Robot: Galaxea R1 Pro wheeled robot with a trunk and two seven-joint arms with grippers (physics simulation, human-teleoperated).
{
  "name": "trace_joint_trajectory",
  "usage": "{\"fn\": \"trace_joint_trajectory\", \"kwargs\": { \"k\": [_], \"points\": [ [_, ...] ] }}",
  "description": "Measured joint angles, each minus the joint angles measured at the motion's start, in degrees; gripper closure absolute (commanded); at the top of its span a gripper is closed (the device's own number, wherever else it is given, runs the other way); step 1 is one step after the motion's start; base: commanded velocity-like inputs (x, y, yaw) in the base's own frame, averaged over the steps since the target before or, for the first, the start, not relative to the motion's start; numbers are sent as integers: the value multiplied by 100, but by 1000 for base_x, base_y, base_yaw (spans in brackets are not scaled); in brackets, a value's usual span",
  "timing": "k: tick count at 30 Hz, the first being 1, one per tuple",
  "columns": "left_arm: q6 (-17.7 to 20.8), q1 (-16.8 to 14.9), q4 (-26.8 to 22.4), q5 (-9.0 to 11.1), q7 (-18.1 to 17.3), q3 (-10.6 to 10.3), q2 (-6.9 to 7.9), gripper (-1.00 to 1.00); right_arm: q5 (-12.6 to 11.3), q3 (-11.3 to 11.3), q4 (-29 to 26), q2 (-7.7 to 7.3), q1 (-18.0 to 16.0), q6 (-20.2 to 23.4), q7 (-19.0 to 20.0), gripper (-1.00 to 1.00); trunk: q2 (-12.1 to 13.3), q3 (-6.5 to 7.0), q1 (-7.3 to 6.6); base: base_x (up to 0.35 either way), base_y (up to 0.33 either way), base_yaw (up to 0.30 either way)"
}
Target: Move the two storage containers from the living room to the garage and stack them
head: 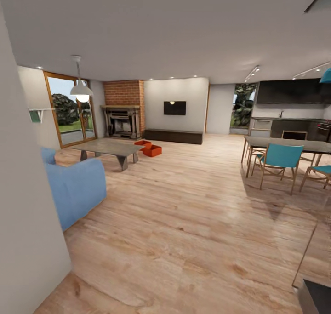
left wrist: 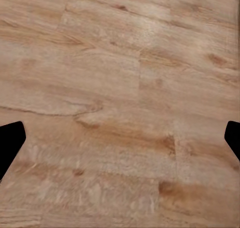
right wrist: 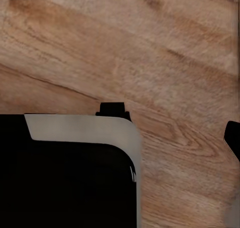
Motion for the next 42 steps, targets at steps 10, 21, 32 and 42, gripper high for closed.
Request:
{"fn": "trace_joint_trajectory", "kwargs": {
  "k": [10, 21, 32, 42],
  "points": [
    [0, 0, 0, 0, 0, 0, 0, -100, 0, 0, 0, 0, 0, 0, 0, -100, 0, 60, 0, 347, 0, -206],
    [0, 1, -1, 0, 0, 0, 0, -100, 0, 0, 1, 1, -1, 0, 0, -100, 0, 114, 0, 347, -58, -148],
    [3, 2, -2, 0, 0, 0, 1, -100, 0, 0, 1, 0, -1, 0, 0, -100, 0, 118, 0, 347, -77, -11],
    [3, 2, -2, 0, 0, 0, 1, -100, 0, 0, 1, 0, -1, 0, 0, -100, 0, 119, 0, 347, -77, 0]
  ]
}}
